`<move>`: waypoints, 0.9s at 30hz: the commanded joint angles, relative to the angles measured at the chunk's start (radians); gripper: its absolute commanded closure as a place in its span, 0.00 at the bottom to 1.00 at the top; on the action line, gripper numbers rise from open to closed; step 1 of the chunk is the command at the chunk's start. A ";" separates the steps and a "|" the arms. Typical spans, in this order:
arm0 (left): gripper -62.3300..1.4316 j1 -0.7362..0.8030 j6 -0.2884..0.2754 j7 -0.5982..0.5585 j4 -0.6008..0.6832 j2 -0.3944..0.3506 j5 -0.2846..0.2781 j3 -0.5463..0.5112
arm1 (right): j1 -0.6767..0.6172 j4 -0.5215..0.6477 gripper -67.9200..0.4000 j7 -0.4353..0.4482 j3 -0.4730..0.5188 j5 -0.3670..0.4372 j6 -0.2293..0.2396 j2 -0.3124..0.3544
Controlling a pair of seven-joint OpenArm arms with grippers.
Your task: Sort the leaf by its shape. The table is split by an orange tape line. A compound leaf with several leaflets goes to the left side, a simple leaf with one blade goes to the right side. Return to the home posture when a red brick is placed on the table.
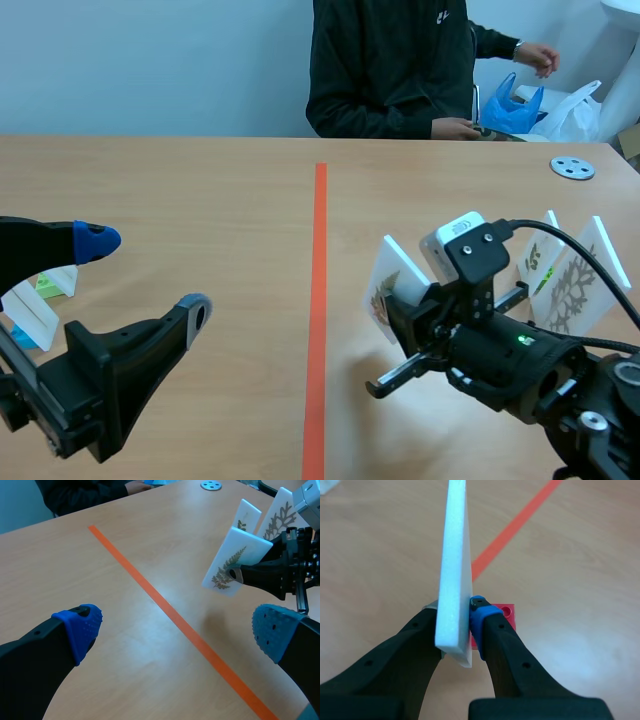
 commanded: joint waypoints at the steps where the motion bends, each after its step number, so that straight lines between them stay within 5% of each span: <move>1: 0.00 -0.003 0.000 -0.021 0.012 0.005 -0.010 0.001 | -0.003 0.009 0.97 0.011 0.024 0.012 0.000 0.002; 14: 0.00 -0.003 0.000 -0.023 0.012 0.005 -0.010 0.001 | -0.055 0.008 0.97 -0.008 0.208 0.016 -0.039 0.003; 27: 0.00 -0.003 0.000 -0.026 0.012 0.005 -0.010 0.001 | -0.055 -0.058 0.97 -0.034 0.218 0.020 -0.063 0.002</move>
